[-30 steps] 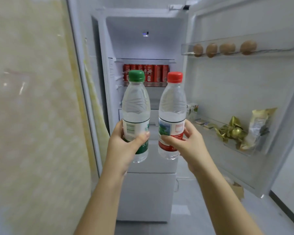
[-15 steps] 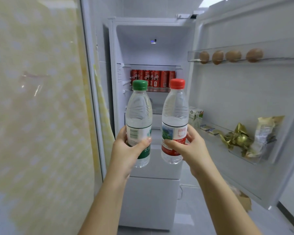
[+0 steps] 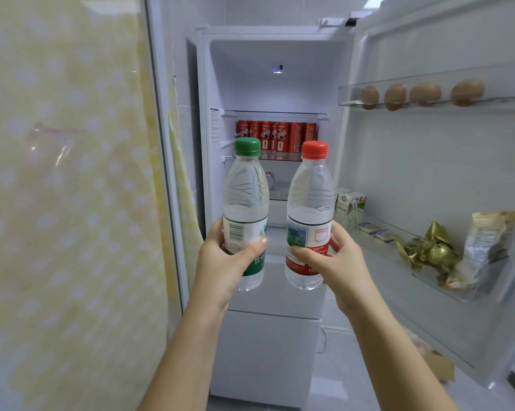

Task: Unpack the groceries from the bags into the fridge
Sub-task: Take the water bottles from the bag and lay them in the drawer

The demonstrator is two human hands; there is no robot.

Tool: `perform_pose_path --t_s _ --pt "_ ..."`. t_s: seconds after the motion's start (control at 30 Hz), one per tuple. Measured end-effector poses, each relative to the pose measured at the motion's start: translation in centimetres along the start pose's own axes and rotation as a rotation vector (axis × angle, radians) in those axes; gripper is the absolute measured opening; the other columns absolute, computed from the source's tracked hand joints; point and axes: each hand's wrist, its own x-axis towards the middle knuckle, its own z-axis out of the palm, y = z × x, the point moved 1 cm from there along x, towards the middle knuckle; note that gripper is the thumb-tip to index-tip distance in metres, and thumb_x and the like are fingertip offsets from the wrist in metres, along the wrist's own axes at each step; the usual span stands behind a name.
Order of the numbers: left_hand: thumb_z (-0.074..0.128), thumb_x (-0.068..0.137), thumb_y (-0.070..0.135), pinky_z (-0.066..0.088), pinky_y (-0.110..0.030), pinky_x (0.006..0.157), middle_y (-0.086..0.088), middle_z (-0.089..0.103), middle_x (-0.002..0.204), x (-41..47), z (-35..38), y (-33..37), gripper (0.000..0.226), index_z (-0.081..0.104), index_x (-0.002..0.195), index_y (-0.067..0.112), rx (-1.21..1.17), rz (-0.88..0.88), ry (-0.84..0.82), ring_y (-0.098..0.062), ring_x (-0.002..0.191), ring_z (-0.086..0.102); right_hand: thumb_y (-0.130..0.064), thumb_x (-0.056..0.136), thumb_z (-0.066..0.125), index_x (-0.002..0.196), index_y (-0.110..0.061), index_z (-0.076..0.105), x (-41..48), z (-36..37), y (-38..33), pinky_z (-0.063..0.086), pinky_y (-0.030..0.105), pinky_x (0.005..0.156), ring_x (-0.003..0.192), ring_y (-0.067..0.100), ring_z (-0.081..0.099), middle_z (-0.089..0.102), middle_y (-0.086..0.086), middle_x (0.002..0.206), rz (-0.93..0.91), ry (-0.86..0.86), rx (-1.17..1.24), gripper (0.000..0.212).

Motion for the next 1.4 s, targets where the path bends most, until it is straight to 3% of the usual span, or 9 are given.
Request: perform_pose_path --t_s 0.23,0.7,0.83,1.0,1.2,1.3,1.4 --pt "0.081 0.075 0.014 0.050 -0.011 0.063 0.014 0.073 0.089 3.5 0.8 -2.2 0.038 0.063 0.104 0.029 -0.003 -0.003 -0.017 -0.002 0.082 0.069 -0.007 0.068 0.084 0.106 -0.034 0.064 3.4 0.4 2.5 0.055 0.044 0.091 0.099 0.017 0.068 0.071 -0.004 0.104 0.014 0.023 0.002 0.050" --pt "0.082 0.074 0.016 0.050 -0.018 0.071 0.013 0.073 0.092 21.2 1.0 -9.0 0.040 0.062 0.106 0.029 -0.018 -0.038 -0.108 -0.001 0.084 0.068 -0.005 0.070 0.083 0.110 -0.028 0.064 18.5 5.6 8.4 0.055 0.030 0.080 0.093 0.011 0.069 0.073 -0.008 0.098 0.048 0.134 -0.036 0.050" --pt "0.082 0.073 0.015 0.050 -0.020 0.071 0.013 0.073 0.091 25.8 0.5 -11.4 0.040 0.062 0.105 0.028 -0.009 -0.051 -0.123 -0.002 0.083 0.068 -0.017 0.061 0.084 0.113 -0.025 0.064 22.1 7.5 10.7 0.054 0.028 0.078 0.095 0.014 0.069 0.073 -0.006 0.102 0.076 0.164 -0.021 0.057" --pt "0.082 0.073 0.016 0.051 -0.019 0.071 0.011 0.073 0.096 28.9 0.9 -14.8 0.043 0.061 0.109 0.026 0.014 -0.091 -0.150 -0.004 0.087 0.069 -0.004 0.070 0.082 0.115 -0.023 0.062 24.9 8.4 13.6 0.052 0.023 0.075 0.095 0.013 0.068 0.072 -0.005 0.103 0.123 0.190 -0.020 0.052" --pt "0.084 0.071 0.017 0.053 -0.024 0.075 0.009 0.071 0.098 31.8 1.8 -19.0 0.044 0.059 0.107 0.026 0.068 -0.158 -0.137 -0.008 0.088 0.068 -0.007 0.070 0.083 0.123 -0.024 0.058 28.7 8.8 17.9 0.055 0.033 0.085 0.101 0.016 0.066 0.069 -0.004 0.112 0.195 0.208 -0.008 0.061" --pt "0.083 0.072 0.017 0.051 -0.018 0.070 0.011 0.070 0.099 33.4 2.7 -21.3 0.043 0.057 0.104 0.031 0.088 -0.192 -0.118 -0.003 0.088 0.067 -0.010 0.069 0.084 0.124 -0.023 0.055 31.0 8.7 20.6 0.055 0.036 0.088 0.102 0.016 0.065 0.066 -0.004 0.113 0.234 0.202 -0.047 0.064" --pt "0.083 0.073 0.015 0.050 -0.014 0.065 0.013 0.069 0.098 35.3 3.8 -24.0 0.044 0.054 0.100 0.034 0.116 -0.209 -0.098 0.004 0.081 0.066 -0.008 0.070 0.083 0.122 -0.022 0.052 33.5 8.4 23.6 0.052 0.025 0.078 0.096 0.008 0.063 0.065 -0.007 0.109 0.245 0.189 -0.054 0.062"
